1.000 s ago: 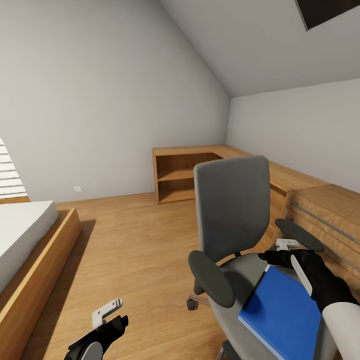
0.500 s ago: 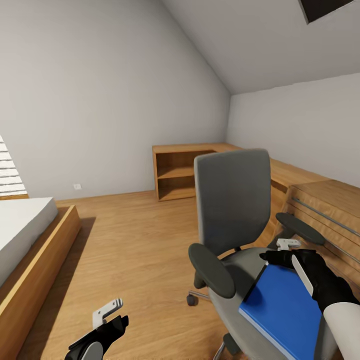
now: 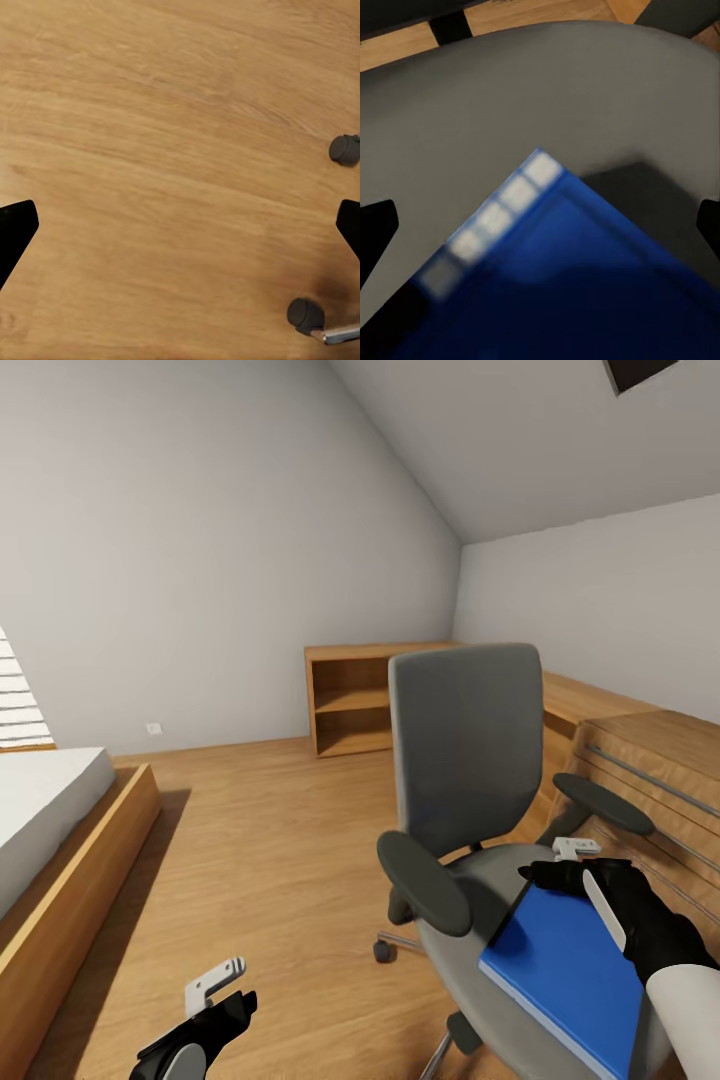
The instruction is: In the bedroom, organize the workspace by keeping the computer under the desk, ensuring the monitor is on the desk, placing the keyboard on the desk next to the monitor, placing the mouse on the desk next to the keyboard, moving the folder from the swivel chair onto the desk next to the mouse, stacking the notebook on top of the folder with the pen on top of the notebook, and positioning the swivel chair next to the desk.
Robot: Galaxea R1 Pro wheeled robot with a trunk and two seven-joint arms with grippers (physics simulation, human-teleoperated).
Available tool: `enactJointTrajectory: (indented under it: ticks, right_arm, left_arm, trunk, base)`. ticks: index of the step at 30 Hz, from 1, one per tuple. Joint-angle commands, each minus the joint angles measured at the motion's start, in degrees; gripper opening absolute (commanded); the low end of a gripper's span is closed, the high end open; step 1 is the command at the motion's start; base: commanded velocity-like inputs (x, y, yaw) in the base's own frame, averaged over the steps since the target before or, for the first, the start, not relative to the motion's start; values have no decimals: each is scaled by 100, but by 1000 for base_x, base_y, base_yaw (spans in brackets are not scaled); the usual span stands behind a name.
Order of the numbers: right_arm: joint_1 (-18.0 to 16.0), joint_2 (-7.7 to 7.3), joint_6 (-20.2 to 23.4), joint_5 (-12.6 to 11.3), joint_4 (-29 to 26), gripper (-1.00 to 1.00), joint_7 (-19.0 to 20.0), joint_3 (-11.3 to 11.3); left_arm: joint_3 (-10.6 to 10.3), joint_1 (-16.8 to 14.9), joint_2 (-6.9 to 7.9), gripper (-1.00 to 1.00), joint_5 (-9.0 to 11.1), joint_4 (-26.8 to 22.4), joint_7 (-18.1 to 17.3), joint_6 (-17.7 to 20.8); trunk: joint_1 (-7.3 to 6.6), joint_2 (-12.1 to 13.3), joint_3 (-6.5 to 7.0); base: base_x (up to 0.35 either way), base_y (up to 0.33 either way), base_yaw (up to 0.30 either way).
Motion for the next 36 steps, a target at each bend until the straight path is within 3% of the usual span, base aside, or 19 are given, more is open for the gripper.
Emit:
enactJointTrajectory:
  ticks: [1,14,36]
  right_arm:
    - [-3,-2,31,-46,-6,100,-4,-8]
    - [-3,-2,31,-46,-6,100,-4,-8]
    - [-3,1,31,-46,-6,100,-6,1]
  left_arm:
    - [-13,-4,6,100,47,-8,55,3]
    - [-13,-6,13,100,69,-1,33,3]
    - [-13,-4,14,100,79,10,37,3]
  trunk:
    - [21,-44,-24]
    - [65,-124,-60]
    - [65,-124,-60]
  base:
    - [0,0,0]
    - [-6,0,0]
    - [-145,0,0]
